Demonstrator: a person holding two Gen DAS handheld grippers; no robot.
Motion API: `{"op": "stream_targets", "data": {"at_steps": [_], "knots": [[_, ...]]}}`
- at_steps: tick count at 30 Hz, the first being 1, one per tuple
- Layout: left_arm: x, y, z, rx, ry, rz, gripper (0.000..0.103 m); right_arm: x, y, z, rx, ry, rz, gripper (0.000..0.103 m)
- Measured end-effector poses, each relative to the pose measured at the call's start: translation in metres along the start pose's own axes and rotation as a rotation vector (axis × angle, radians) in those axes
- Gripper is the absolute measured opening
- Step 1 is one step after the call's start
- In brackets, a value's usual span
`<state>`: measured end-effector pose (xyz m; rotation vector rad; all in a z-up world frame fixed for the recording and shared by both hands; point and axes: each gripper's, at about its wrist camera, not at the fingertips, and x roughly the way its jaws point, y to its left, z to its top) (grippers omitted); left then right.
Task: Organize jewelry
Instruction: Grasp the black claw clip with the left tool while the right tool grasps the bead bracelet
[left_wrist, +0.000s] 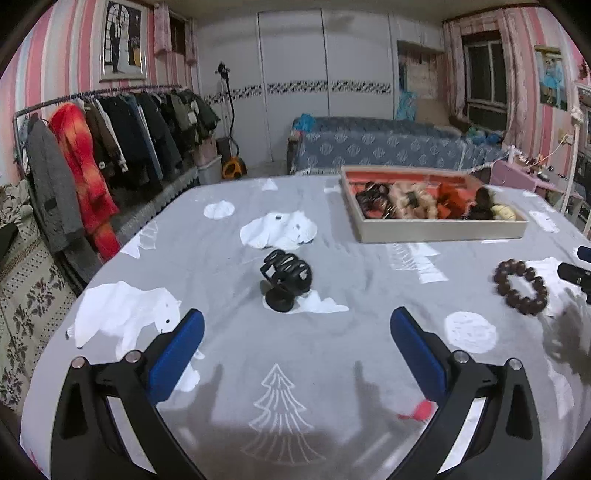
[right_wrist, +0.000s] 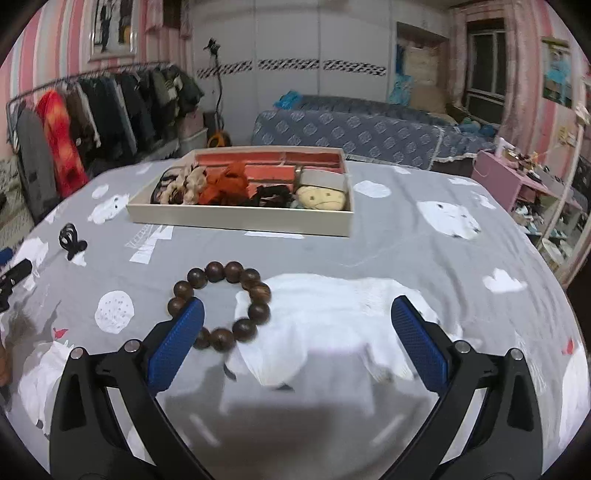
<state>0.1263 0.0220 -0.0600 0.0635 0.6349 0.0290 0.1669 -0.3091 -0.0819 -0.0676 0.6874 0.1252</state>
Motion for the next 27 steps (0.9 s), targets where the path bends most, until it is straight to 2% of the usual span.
{"op": "stream_targets", "data": {"at_steps": [5,8,10,12,14,15,17,18,19,20,22,24,25,26,27], "knots": [[0.027,0.014,0.009,-0.034,0.042,-0.02,0.098,0.04,0.02,0.007,-0.089,0.094,-0.036,0.099],[0.048,0.026,0.015,-0.068,0.085,-0.022,0.098,0.06,0.018,0.011,-0.072,0.159,-0.062,0.097],[0.062,0.031,0.018,-0.083,0.114,0.002,0.098,0.071,0.014,0.014,-0.052,0.197,-0.055,0.086],[0.079,0.036,0.021,-0.098,0.156,-0.011,0.098,0.085,0.011,0.017,-0.036,0.235,-0.062,0.079],[0.092,0.038,0.023,-0.104,0.193,-0.027,0.098,0.092,0.009,0.02,-0.024,0.238,-0.047,0.075],[0.096,0.037,0.024,-0.102,0.201,-0.036,0.098,0.095,0.009,0.022,-0.023,0.237,-0.031,0.071],[0.106,0.034,0.026,-0.082,0.226,-0.049,0.098,0.099,0.008,0.024,-0.017,0.228,0.009,0.053],[0.109,0.034,0.026,-0.074,0.234,-0.053,0.098,0.099,0.009,0.026,-0.018,0.223,0.02,0.042],[0.111,0.033,0.027,-0.073,0.234,-0.062,0.098,0.099,0.011,0.026,-0.025,0.216,0.031,0.027],[0.112,0.032,0.027,-0.071,0.234,-0.077,0.097,0.099,0.014,0.026,-0.04,0.212,0.017,0.026],[0.113,0.029,0.026,-0.057,0.233,-0.098,0.085,0.097,0.02,0.025,-0.071,0.205,0.004,0.022],[0.115,0.026,0.025,-0.042,0.24,-0.114,0.058,0.097,0.022,0.025,-0.074,0.203,0.011,0.019],[0.116,0.025,0.025,-0.036,0.243,-0.118,0.05,0.097,0.02,0.025,-0.066,0.203,0.019,0.019],[0.115,0.024,0.025,-0.031,0.239,-0.12,0.044,0.096,0.018,0.025,-0.054,0.203,0.031,0.019],[0.114,0.023,0.025,-0.028,0.232,-0.131,0.044,0.095,0.015,0.025,-0.04,0.198,0.039,0.019]]}}
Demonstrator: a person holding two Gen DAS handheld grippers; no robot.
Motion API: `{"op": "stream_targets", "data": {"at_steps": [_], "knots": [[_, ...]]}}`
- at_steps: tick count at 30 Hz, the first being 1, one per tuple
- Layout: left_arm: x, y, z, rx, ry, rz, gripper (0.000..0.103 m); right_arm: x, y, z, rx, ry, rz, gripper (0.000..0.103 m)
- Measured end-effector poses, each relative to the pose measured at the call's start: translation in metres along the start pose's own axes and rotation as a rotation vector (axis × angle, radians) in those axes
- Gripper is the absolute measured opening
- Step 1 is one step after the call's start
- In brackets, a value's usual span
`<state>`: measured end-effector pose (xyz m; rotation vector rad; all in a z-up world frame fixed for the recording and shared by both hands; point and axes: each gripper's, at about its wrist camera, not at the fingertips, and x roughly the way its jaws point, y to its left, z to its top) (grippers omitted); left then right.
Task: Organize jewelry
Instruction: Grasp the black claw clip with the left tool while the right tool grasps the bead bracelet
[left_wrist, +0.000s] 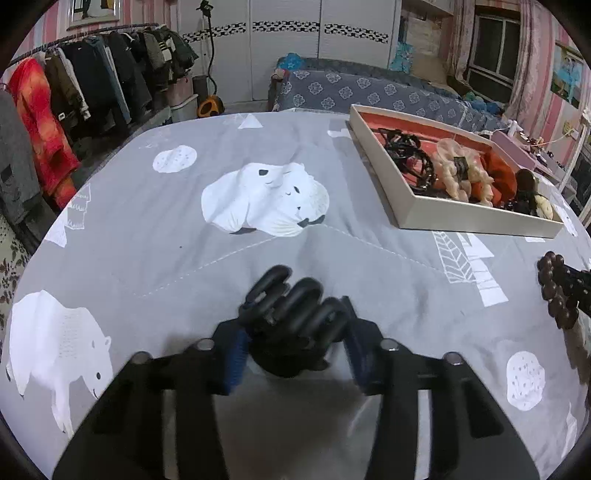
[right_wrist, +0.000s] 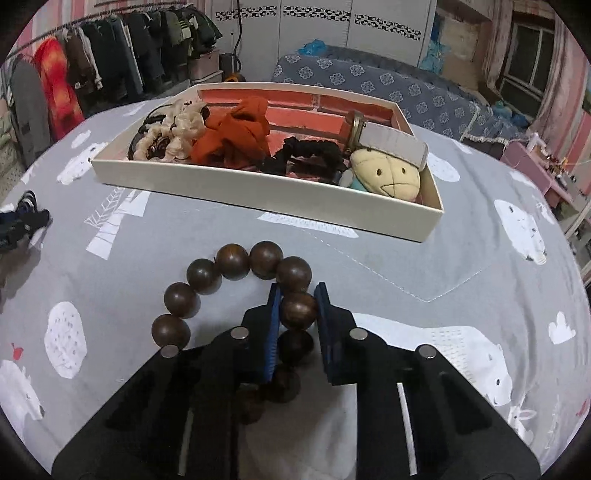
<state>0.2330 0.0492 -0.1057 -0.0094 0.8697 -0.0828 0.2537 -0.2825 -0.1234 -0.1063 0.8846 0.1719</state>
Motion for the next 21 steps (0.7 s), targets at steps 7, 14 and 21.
{"op": "stream_targets", "data": {"at_steps": [7,14,21], "knots": [[-0.026,-0.008,0.0,0.019,-0.086,-0.027,0.044,-0.032,-0.01,-0.002,0.053,-0.076,0.058,0.019],[-0.086,-0.032,0.006,0.067,-0.197,-0.033,0.044,-0.097,-0.015,-0.004,0.08,-0.185,0.116,0.019],[-0.14,-0.045,-0.009,0.051,-0.306,-0.064,0.044,-0.14,-0.008,-0.021,0.044,-0.25,0.085,0.019]]}}
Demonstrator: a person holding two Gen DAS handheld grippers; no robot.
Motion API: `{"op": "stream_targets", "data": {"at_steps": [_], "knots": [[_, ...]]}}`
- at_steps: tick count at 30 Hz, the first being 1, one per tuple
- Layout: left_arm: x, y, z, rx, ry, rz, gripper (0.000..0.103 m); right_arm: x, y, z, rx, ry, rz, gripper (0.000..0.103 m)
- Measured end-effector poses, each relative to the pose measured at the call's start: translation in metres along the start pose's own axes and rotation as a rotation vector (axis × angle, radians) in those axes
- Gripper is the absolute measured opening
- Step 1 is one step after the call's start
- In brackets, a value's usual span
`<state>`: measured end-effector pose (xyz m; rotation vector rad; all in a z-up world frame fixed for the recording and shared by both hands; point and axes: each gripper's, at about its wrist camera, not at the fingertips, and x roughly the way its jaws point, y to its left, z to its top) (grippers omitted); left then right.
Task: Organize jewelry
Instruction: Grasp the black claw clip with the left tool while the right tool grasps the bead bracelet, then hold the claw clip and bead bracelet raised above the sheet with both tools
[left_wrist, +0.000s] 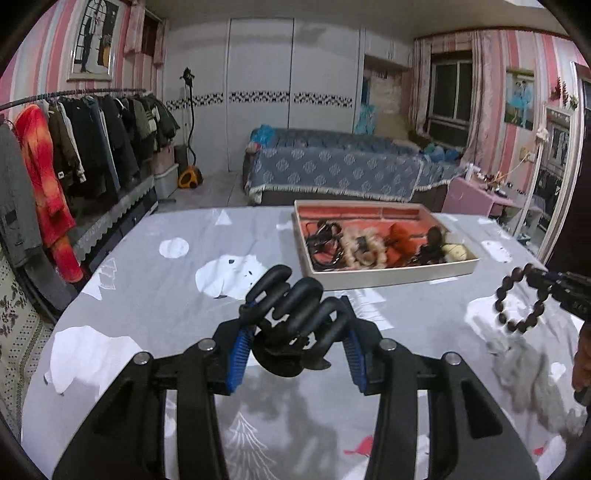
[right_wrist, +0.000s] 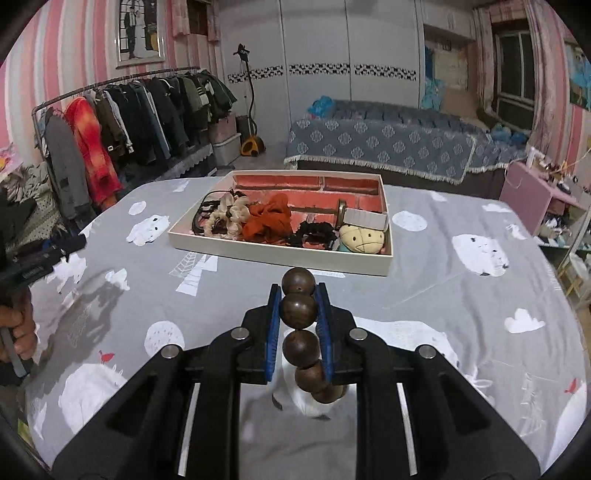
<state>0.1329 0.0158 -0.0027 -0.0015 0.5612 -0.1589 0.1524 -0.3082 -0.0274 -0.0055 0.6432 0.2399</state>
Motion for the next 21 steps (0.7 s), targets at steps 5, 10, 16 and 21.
{"op": "stream_targets", "data": {"at_steps": [5,10,16,21], "knots": [[-0.02,-0.018,-0.012,0.033,-0.047,0.037,0.044,-0.014,-0.007,-0.015,0.033,-0.025,0.01,0.019],[-0.013,-0.032,-0.038,0.059,-0.037,0.016,0.044,-0.035,-0.01,-0.032,0.037,-0.135,0.02,0.019],[-0.004,-0.041,-0.054,0.038,-0.05,0.039,0.044,-0.048,-0.019,-0.051,0.056,-0.257,-0.016,0.02],[-0.01,-0.038,-0.06,0.029,-0.101,0.057,0.044,-0.048,-0.013,-0.066,0.018,-0.316,-0.055,0.02]]}}
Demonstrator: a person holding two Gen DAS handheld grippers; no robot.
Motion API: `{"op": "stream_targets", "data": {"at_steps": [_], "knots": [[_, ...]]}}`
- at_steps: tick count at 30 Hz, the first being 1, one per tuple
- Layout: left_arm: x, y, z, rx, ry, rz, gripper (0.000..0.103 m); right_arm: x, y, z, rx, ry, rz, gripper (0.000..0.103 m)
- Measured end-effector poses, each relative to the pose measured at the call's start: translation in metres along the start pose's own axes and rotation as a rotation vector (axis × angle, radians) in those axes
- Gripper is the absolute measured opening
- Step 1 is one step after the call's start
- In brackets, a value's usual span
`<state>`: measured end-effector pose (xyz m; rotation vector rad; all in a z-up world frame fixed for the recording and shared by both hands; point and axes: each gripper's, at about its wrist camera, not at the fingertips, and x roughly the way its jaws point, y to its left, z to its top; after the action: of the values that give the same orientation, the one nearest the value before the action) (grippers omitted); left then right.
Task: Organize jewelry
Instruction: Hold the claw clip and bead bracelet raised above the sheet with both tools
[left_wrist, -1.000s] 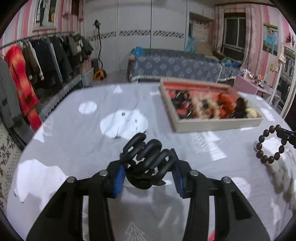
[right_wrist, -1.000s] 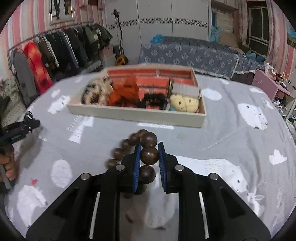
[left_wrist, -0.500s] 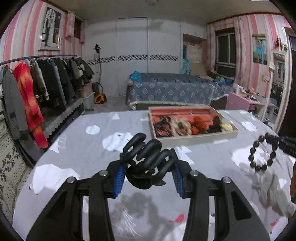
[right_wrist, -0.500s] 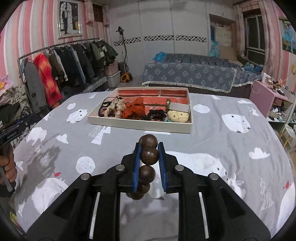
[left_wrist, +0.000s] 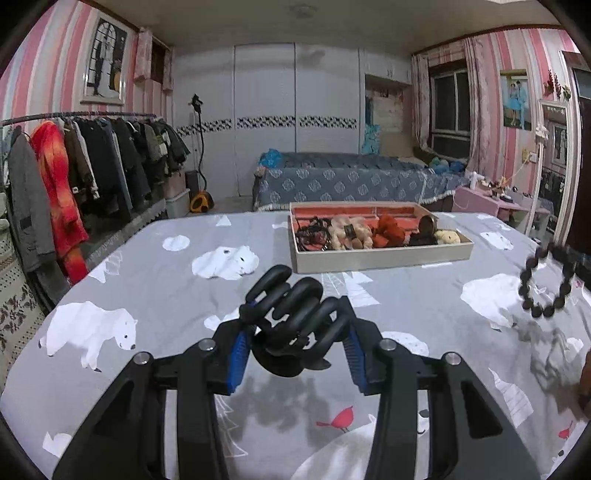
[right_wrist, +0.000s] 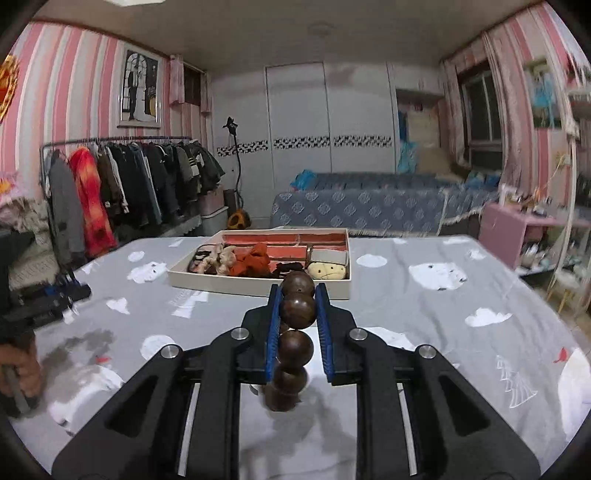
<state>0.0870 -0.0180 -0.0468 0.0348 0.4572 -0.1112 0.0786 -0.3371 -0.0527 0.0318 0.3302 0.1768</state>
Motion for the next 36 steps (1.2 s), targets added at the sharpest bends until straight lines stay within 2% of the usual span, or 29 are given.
{"op": "stream_targets", "data": {"at_steps": [2,5,7,13,36], "knots": [[0.001,0.001,-0.002,0.01,0.004,0.014,0.044,0.006,0.005,-0.011,-0.007,0.031,-0.001,0.02],[0.004,0.002,-0.011,0.013,0.023,0.015,0.044,0.005,0.004,-0.009,-0.005,0.021,0.01,0.02],[-0.001,0.003,-0.01,-0.002,0.0,0.019,0.044,0.009,0.002,-0.01,0.006,0.041,0.007,0.02],[-0.001,0.009,-0.014,-0.033,0.001,0.053,0.044,0.008,0.005,-0.011,-0.004,0.034,0.009,0.02],[-0.007,0.008,-0.013,-0.025,-0.021,0.067,0.044,0.007,0.009,-0.013,-0.016,0.044,0.007,0.02]]}}
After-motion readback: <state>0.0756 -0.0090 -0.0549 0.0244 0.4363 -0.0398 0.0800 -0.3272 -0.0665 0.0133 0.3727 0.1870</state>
